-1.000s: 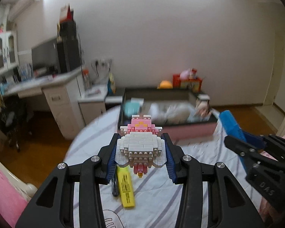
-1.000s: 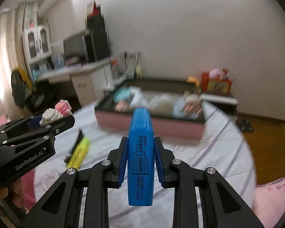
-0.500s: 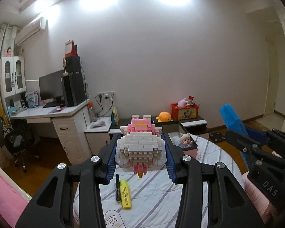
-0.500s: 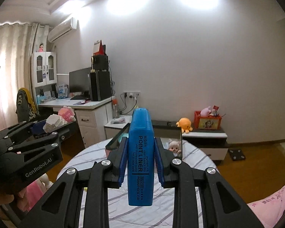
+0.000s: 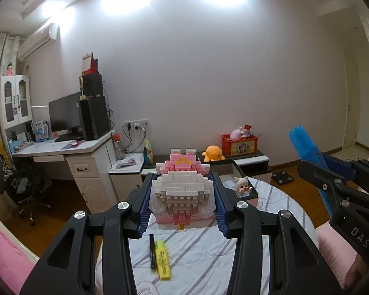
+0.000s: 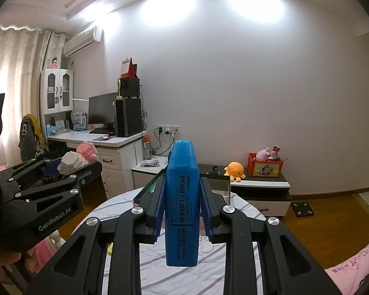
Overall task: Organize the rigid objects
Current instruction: 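Carry the block toy and blue marker into the pink box and open both grippers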
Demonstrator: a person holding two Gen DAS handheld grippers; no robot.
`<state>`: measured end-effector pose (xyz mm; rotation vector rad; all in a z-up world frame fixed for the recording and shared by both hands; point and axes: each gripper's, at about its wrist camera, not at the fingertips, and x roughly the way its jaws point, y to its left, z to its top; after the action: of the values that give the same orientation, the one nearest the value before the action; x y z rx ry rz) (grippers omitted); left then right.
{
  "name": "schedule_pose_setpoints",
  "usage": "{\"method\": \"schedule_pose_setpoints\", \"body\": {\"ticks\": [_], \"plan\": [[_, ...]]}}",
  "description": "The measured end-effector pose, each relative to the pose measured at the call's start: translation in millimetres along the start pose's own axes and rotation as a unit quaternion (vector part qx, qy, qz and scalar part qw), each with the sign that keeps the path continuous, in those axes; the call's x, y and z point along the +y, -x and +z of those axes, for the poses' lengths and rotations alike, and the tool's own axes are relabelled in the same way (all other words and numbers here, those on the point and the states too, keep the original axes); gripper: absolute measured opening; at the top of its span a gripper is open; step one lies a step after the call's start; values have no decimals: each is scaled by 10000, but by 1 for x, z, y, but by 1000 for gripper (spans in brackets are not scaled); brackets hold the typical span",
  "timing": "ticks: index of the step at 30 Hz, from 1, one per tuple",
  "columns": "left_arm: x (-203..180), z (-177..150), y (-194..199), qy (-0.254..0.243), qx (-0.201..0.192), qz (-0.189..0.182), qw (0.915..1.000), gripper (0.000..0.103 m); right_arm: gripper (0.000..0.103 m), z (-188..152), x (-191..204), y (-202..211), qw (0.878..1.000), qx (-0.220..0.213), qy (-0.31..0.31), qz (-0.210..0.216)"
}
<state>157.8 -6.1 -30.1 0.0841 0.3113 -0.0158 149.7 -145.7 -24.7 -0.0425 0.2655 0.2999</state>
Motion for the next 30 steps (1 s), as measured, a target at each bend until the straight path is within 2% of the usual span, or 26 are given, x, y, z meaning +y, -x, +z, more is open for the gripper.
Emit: {"method": "schedule_pose_setpoints", "body": {"ticks": [5, 8, 14, 19, 22, 27, 28, 30], "plan": [[-3, 4, -63, -71, 403, -194, 9990, 44, 27, 3, -15, -50, 9995, 299, 26, 19], [-4, 5, -115, -109, 812, -304, 9962, 44, 27, 2, -28, -88, 9984, 565, 20, 48], [-7, 3, -217, -185, 1588, -476, 9860, 44, 27, -10, -56, -184, 9918, 1269, -70, 155], [-14, -11, -285, -265, 2135, -415, 9757, 44, 27, -31, -70, -245, 9822, 1862, -152, 196], [-19, -22, -309, -297, 2327, -412, 9712, 44, 27, -46, -76, -271, 9758, 2179, -122, 113], [-28, -35, -327, -259, 2437, -374, 9688, 45, 27, -49, -79, -279, 9745, 2238, -137, 60], [-28, -35, -329, -253, 2438, -362, 9688, 48, 28, -49, -79, -279, 9744, 2242, -133, 77], [-29, -35, -329, -220, 2410, -402, 9694, 63, 28, -48, -79, -277, 9740, 2259, -151, 99]]}}
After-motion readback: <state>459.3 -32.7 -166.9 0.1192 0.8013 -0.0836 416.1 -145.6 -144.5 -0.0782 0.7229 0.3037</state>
